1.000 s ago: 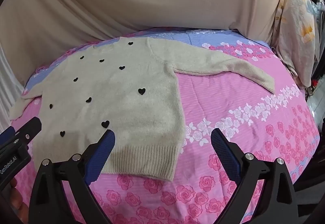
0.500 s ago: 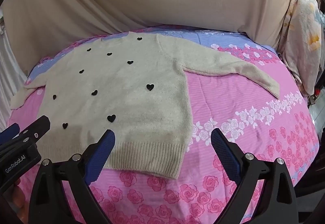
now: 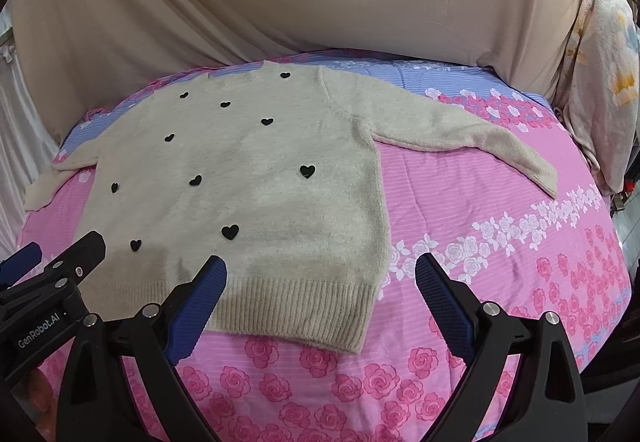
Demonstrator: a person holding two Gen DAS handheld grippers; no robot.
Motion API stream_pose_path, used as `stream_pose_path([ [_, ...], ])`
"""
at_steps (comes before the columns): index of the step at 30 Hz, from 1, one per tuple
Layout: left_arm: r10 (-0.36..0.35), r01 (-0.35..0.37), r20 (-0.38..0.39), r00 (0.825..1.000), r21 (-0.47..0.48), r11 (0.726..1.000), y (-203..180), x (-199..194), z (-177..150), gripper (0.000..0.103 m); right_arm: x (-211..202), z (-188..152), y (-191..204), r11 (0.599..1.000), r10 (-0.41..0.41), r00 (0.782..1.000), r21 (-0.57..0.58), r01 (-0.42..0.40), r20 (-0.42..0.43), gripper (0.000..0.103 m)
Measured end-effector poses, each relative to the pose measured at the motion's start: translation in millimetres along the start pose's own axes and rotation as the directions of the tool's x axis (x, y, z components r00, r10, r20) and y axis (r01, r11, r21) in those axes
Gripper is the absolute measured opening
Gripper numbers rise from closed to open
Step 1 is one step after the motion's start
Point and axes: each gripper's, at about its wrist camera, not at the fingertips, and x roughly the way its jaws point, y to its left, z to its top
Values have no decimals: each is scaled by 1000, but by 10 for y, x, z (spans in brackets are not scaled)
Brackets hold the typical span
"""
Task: Fold small clothes
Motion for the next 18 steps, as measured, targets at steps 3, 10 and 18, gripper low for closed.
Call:
stream_pose_path([
  [3,9,-9,-3,1000,0,1000,-8,-5,6,97,-2,-8,19,1000,2,1000,-2,-2,1,94],
  [10,15,-15,-5,1000,0,1000,-35,-24,-32,97,-4,-3,46,1000,2,1000,-3,-2,1,94],
  [18,13,-12,-8,1000,0,1000,20,-9,22,97,-7,-10,60,1000,1,1000,-1,-1,0,94],
])
